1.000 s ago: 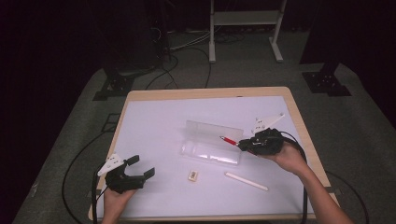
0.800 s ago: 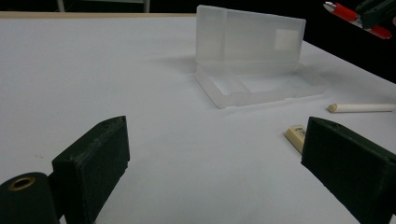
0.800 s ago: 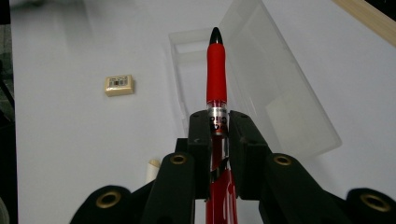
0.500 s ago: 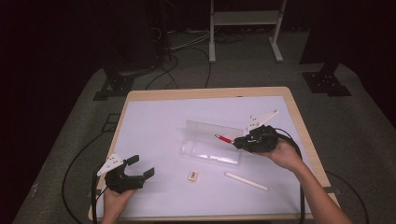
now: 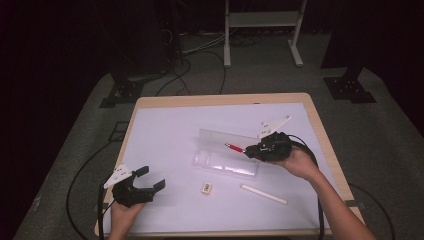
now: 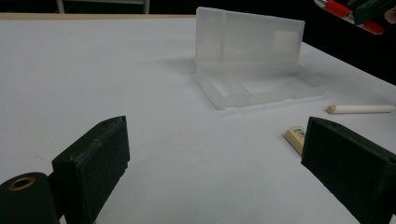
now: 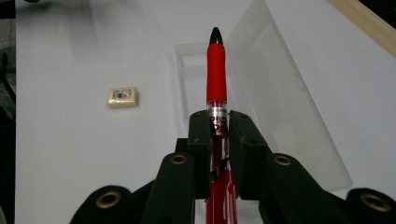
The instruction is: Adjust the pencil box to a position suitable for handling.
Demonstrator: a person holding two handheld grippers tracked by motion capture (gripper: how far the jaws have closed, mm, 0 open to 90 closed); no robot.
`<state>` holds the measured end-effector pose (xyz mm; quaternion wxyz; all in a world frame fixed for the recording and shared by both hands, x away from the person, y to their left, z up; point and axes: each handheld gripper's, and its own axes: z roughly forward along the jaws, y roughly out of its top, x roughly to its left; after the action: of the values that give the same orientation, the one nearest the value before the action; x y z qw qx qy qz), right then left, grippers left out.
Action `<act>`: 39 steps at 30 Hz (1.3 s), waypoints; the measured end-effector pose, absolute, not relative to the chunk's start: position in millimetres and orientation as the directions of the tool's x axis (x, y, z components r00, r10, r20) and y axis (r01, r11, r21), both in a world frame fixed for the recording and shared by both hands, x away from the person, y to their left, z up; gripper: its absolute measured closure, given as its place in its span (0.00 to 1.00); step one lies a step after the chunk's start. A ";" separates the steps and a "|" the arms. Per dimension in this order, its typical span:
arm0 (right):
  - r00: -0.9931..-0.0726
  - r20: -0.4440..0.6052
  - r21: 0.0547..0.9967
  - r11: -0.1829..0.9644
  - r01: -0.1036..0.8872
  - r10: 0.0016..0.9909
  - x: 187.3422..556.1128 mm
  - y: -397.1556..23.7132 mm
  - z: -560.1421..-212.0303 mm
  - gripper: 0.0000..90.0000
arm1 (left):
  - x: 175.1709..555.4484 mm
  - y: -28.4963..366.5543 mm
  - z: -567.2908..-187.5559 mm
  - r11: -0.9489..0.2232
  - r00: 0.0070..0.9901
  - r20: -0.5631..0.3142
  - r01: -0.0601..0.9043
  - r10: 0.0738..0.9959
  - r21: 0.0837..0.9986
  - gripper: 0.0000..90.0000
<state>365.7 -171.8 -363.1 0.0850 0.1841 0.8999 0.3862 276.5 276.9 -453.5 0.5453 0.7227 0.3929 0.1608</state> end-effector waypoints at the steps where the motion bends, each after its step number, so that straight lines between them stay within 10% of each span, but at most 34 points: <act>1: -0.918 -0.011 0.726 0.634 0.266 0.397 365.7 -171.8 -363.1 0.87 | 276.5 276.8 -453.5 -0.097 0.639 -0.196 0.393 0.743 0.915 0.08; 39: -0.933 0.007 0.678 0.684 0.269 0.359 393.8 -137.3 -392.7 0.87 | 275.9 277.9 -452.9 -0.094 0.640 -0.197 0.392 0.743 0.915 0.08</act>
<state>393.8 -137.3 -392.7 0.0633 0.1714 0.9156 0.3583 275.9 277.9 -452.9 0.5464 0.7221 0.3928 0.1605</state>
